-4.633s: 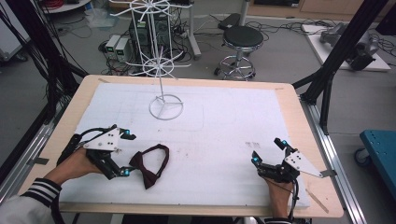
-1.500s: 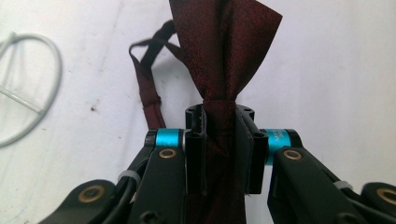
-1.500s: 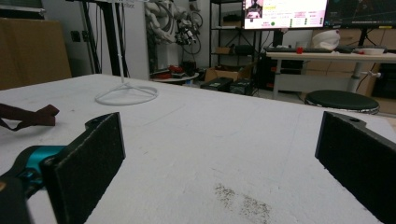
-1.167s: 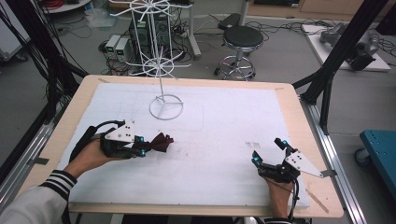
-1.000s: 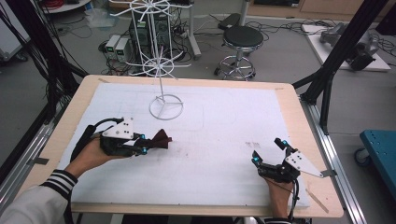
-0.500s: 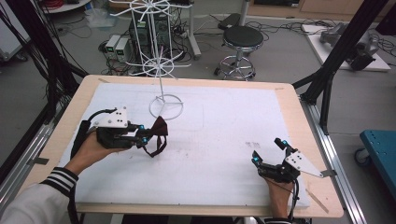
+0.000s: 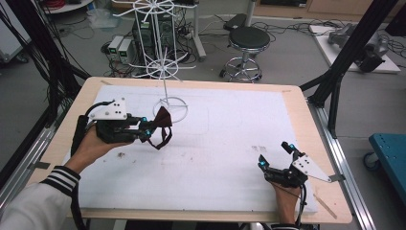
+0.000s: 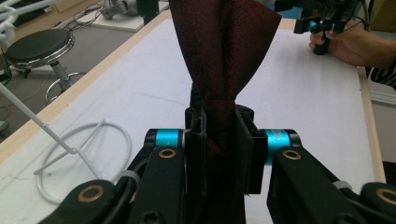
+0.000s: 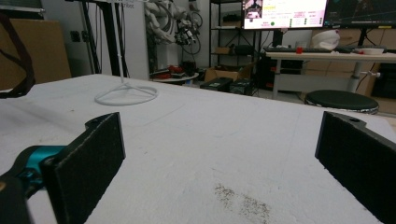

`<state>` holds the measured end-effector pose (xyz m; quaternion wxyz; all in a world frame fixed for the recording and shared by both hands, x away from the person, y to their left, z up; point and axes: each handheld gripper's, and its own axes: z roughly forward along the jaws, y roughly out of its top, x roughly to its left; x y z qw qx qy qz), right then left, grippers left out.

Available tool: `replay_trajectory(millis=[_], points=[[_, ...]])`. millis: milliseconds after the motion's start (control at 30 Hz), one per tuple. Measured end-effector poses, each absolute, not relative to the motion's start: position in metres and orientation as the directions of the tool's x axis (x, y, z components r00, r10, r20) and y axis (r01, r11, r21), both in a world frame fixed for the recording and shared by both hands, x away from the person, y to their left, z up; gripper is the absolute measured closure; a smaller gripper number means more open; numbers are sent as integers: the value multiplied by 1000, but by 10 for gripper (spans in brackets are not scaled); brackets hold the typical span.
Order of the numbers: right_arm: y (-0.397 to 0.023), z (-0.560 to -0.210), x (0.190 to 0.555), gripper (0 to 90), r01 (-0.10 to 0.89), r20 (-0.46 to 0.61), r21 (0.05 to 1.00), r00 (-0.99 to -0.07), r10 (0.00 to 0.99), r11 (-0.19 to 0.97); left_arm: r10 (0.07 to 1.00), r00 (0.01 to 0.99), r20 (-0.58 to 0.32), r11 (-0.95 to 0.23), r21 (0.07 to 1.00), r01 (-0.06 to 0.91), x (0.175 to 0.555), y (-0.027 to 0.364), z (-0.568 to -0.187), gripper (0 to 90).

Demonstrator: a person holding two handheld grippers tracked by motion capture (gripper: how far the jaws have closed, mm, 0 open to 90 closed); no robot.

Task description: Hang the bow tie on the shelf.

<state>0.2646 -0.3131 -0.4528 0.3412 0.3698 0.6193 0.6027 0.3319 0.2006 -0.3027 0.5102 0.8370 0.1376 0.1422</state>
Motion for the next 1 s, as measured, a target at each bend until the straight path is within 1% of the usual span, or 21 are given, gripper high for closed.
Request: replay_trajectory(millis=[500, 1000], points=[[-313, -453, 264, 7, 54, 32, 999, -494, 869, -7, 412, 904, 113, -397, 915, 66, 346, 195, -272, 757], [-313, -453, 264, 7, 54, 33, 999, -495, 868, -7, 496, 865, 71, -318, 942, 106, 367, 198, -268, 757]])
